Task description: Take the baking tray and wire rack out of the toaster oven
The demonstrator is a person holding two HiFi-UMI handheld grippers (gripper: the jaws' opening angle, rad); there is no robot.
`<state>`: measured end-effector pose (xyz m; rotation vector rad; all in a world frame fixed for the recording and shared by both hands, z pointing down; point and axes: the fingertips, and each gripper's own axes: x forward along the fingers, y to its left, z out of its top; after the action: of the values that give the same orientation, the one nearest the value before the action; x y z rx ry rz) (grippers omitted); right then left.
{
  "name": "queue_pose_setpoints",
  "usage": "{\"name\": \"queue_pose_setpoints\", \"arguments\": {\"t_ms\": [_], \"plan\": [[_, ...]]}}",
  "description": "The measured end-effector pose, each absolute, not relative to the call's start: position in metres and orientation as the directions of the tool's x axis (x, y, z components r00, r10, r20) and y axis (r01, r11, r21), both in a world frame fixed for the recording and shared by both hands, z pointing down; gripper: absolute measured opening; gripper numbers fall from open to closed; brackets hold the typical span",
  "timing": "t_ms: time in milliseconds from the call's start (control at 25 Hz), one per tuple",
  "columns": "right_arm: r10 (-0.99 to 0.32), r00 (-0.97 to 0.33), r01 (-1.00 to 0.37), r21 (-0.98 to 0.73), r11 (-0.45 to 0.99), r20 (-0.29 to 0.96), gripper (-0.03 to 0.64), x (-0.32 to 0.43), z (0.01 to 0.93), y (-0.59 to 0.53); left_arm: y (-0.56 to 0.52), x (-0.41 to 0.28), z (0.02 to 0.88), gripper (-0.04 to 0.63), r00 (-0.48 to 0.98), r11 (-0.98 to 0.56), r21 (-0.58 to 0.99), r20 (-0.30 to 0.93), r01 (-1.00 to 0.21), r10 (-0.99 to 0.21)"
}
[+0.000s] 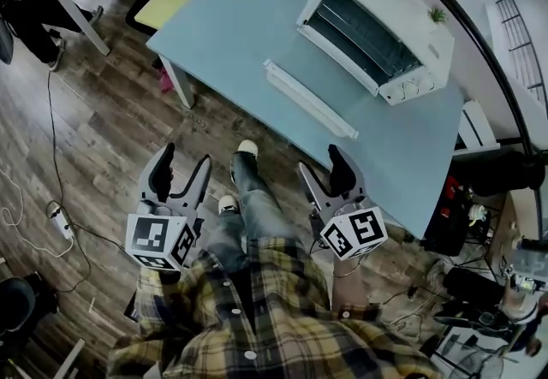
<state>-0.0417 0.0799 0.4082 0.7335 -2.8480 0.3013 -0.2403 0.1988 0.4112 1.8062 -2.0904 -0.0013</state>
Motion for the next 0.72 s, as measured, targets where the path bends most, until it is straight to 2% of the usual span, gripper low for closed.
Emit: {"name": "queue_pose_setpoints", "arguments": {"t_ms": [360, 720], "plan": [[-0.491, -0.855, -0.516, -0.165, 0.841, 0.169, 0.284, -0.080, 0.408, 0.000, 0.115, -0.275, 0.405, 0.285, -0.077, 0.133, 0.198, 0.267, -0.971, -0.961], [-0.660, -0.737, -0.676, -0.162, 0.719, 0.145, 0.284, -0.053, 0.387, -0.115, -0.044, -0.269, 0.378, 0.285, 0.119, -0.076, 0.191, 0.226, -0.979, -0.967]]}}
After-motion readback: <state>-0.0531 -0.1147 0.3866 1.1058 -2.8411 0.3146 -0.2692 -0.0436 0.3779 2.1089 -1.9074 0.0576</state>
